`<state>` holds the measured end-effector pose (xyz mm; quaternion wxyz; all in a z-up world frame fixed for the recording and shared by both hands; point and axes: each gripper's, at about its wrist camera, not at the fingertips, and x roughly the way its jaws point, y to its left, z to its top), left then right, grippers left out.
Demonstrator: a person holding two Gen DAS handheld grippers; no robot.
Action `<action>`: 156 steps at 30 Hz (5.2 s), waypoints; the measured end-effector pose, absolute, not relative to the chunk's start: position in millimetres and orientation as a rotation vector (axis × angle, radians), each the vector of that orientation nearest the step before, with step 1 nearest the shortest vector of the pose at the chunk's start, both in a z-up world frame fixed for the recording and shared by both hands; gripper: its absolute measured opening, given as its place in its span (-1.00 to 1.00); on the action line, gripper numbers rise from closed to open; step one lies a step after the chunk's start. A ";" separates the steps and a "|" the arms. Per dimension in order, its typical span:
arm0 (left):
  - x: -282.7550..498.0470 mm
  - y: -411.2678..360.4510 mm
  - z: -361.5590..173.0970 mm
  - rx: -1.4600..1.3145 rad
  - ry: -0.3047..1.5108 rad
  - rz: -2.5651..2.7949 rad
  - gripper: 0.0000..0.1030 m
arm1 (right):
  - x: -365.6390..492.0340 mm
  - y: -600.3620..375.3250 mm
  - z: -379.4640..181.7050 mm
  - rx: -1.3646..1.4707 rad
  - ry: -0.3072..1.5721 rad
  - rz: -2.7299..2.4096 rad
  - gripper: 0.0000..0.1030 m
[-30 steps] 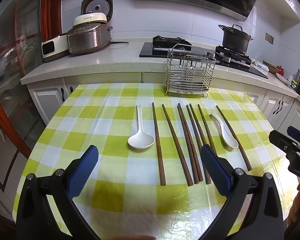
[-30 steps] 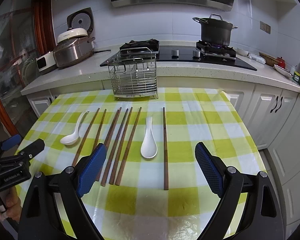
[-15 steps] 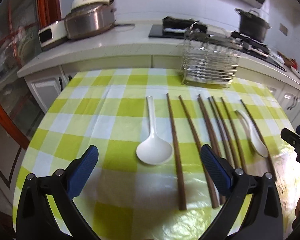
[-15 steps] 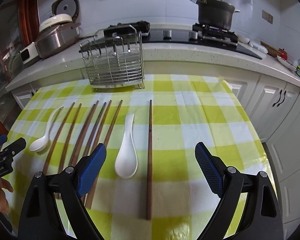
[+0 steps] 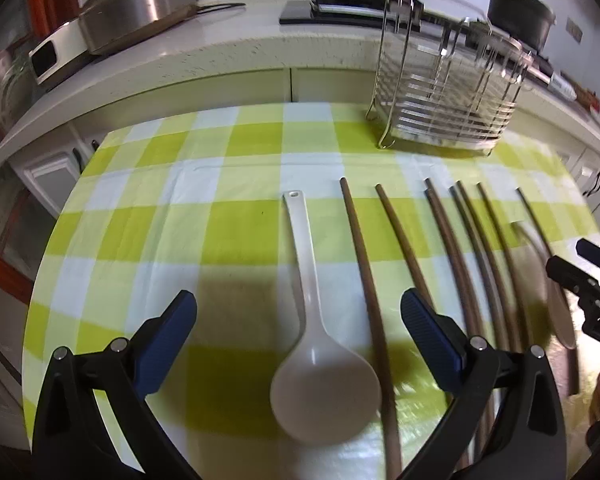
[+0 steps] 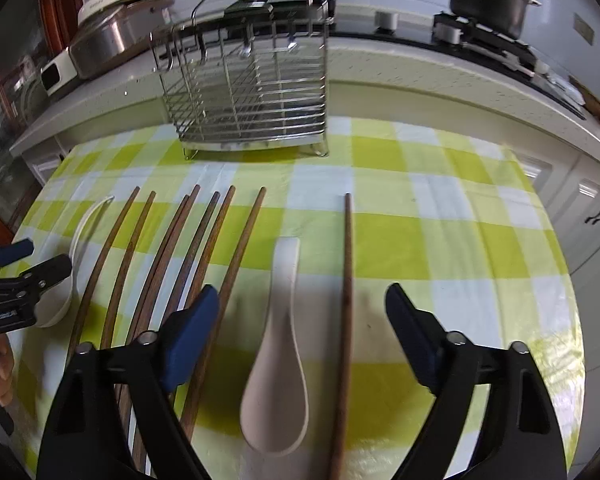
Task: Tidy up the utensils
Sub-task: 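Lower the left tool onto a white spoon and close while the right tool grasps the other spoon, then lift both held white spoons and carry them toward the wire rack, then lower the spoons into the wire rack and open both tools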
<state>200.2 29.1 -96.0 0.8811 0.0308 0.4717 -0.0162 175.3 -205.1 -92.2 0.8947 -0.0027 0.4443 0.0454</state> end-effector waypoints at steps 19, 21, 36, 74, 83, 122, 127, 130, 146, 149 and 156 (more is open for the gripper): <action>245.3 20.1 -118.6 0.033 1.088 -0.049 0.35 | 208.3 -193.8 -110.6 -0.061 1.036 0.122 -0.21; 244.1 20.2 -118.7 0.032 1.081 -0.039 0.20 | 208.0 -193.9 -111.8 -0.058 1.037 0.123 -0.27; 233.3 40.1 -102.2 -0.088 1.002 -0.034 0.16 | 207.6 -189.2 -108.7 -0.069 1.017 0.138 -0.39; 176.5 14.2 -38.6 -0.023 0.816 -0.117 -0.92 | 165.6 -193.0 -48.6 -0.062 0.853 0.195 -0.68; 162.8 9.7 -14.0 -0.023 0.726 -0.127 -0.92 | 151.9 -194.2 -27.1 -0.040 0.758 0.180 -0.69; 341.6 -63.2 117.7 -0.018 0.516 -0.236 -0.92 | 316.0 -206.1 94.3 0.021 0.536 0.284 -0.69; 363.6 -71.2 73.4 -0.021 0.566 -0.242 -0.92 | 331.9 -203.3 60.3 0.014 0.582 0.292 -0.69; 371.8 -74.3 48.3 -0.007 0.598 -0.238 -0.92 | 339.0 -203.5 43.2 0.018 0.607 0.297 -0.69; 364.8 -63.6 17.2 -0.018 0.653 -0.202 -0.90 | 331.3 -207.3 15.5 0.040 0.674 0.299 -0.67; 356.6 -59.1 24.6 -0.031 0.649 -0.203 -0.89 | 323.8 -209.7 22.0 0.048 0.670 0.295 -0.66; 316.2 -45.3 47.3 -0.058 0.610 -0.214 -0.51 | 288.3 -212.6 42.9 0.047 0.638 0.292 -0.66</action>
